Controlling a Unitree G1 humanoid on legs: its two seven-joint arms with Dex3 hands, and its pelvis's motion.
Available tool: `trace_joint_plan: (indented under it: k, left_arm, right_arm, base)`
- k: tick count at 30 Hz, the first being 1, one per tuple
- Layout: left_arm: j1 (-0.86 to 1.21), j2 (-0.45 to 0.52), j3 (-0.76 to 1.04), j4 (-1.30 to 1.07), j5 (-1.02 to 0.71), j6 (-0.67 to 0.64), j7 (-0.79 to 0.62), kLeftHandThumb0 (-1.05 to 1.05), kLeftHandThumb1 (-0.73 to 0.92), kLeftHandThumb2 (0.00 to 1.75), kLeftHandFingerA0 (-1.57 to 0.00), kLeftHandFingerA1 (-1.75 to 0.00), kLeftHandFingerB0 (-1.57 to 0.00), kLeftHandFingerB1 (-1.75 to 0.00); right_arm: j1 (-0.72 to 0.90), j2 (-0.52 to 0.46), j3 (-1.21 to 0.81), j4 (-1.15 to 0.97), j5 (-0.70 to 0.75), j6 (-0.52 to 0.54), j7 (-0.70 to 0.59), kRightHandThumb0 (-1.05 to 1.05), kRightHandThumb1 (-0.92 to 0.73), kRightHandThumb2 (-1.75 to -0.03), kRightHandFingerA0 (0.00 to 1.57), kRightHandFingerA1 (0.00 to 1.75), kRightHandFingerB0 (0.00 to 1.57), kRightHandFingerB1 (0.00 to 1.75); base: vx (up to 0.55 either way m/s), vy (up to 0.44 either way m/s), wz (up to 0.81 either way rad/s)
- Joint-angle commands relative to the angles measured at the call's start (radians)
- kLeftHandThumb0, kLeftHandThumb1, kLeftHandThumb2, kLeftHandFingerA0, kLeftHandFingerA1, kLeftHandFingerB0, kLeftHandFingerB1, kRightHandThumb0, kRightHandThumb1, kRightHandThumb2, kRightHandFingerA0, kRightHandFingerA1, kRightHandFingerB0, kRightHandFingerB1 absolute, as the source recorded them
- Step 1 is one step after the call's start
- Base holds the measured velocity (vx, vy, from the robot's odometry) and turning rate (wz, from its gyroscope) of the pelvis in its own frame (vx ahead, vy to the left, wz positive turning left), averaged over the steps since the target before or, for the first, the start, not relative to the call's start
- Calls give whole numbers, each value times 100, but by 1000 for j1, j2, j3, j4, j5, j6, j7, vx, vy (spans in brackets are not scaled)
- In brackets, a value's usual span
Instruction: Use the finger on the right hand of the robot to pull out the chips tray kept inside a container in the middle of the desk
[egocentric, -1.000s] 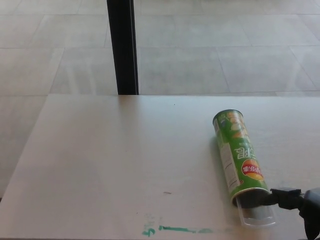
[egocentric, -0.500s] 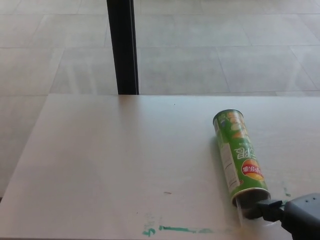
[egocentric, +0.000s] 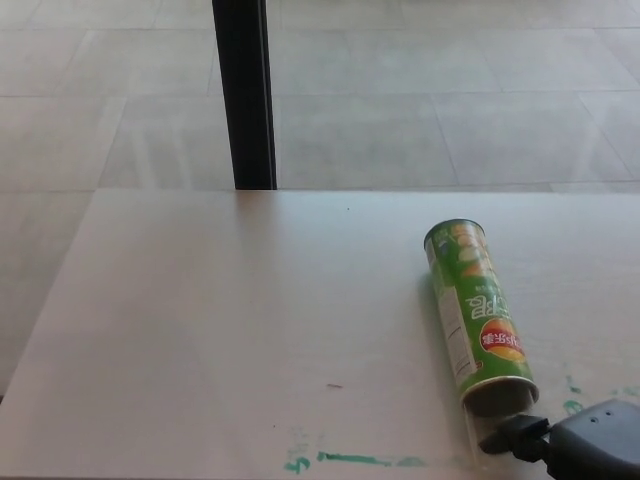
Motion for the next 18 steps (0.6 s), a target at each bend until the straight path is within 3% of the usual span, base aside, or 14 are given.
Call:
trace_joint_plan:
  k: [1,18]
  left_arm:
    - [9,19,3,7,-1,-4,-1,-47,72,61,-58,-62,-57,-54]
    - [8,14,8,11,-4,-4,5,-46,72,61,-59,-61,-56,-53]
  right_arm:
    - [58,-26,12,1,-38,-14,9,-22,-43,-61,102,113,47,47]
    - [180,-69,-39,-111,8,-19,56,-23,-45,-63,101,108,45,47]
  base:
    - [0,0,0]
    - [0,0,0]
